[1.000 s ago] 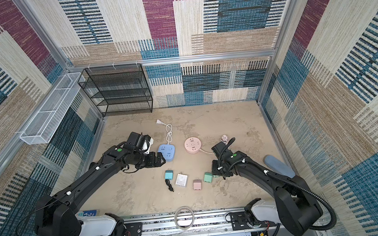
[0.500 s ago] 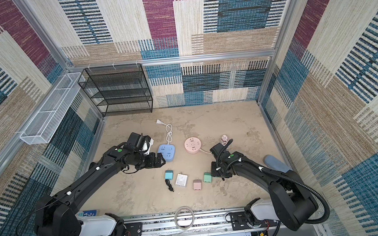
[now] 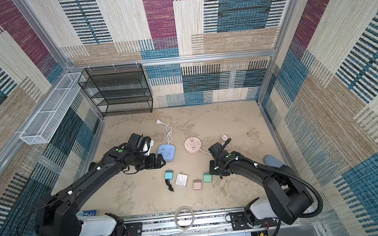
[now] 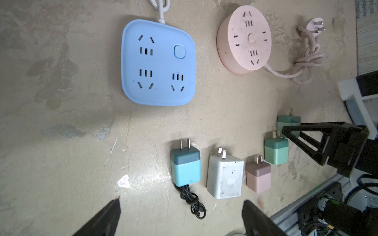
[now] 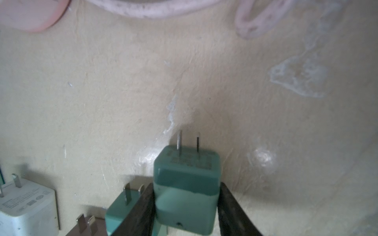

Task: Insert plugs into power strip
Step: Pick up the plug from the center of the table.

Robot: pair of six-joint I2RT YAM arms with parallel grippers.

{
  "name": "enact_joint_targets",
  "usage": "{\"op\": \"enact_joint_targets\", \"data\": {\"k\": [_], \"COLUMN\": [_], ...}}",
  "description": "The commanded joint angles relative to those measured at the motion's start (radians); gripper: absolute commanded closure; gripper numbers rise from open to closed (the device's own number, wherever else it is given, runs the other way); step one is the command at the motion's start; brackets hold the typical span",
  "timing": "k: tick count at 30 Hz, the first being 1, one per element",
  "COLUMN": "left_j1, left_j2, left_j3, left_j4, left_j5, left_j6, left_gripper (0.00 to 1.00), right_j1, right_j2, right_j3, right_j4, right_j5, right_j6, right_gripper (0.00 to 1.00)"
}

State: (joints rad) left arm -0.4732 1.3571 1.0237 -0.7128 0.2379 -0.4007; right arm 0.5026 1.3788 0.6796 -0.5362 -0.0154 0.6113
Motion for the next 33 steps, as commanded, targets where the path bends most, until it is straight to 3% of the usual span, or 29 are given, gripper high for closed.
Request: {"op": "enact_joint_targets", "data": {"k": [1, 7, 13, 18, 22, 25, 28, 33], "left_j1": [0.001, -0.001, -0.001, -0.001, -0.001, -0.001, -0.001, -0.005], "left_j2": [0.010, 0.020, 0.028, 0.023, 0.017, 0.016, 0.010, -0.014], "left_j3": [-0.002, 0.006, 0.008, -0.003, -0.004, 0.010, 0.029, 0.046], "left_j4": [0.025, 0.029, 0.039, 0.067, 0.088, 0.093, 0.093, 0.091], "left_j5": [0.009, 0.017, 0.023, 0.035, 0.053, 0.069, 0.113, 0.158], "left_j6": [0.002, 0.004, 0.002, -0.016, -0.036, -0.048, -0.066, -0.087], "left_gripper": [0.03, 0.03, 0.04, 0.09, 0.11, 0.14, 0.15, 0.15], "right_j1": [0.000, 0.000, 0.000, 0.000, 0.001, 0.000, 0.002, 0.001], "right_j2": [0.012, 0.023, 0.027, 0.017, 0.006, -0.004, -0.047, -0.058], "right_j3": [-0.006, 0.001, 0.015, 0.043, 0.082, 0.137, 0.158, 0.205], "right_j4": [-0.002, 0.012, 0.008, -0.020, -0.047, -0.082, -0.051, -0.072], "right_j5": [0.026, 0.027, 0.032, 0.054, 0.080, 0.084, -0.025, -0.095], "right_j6": [0.001, 0.004, 0.002, -0.008, -0.023, -0.052, -0.128, -0.180], "right_gripper": [0.50, 0.49, 0.56, 0.72, 0.99, 1.00, 1.00, 1.00]}}
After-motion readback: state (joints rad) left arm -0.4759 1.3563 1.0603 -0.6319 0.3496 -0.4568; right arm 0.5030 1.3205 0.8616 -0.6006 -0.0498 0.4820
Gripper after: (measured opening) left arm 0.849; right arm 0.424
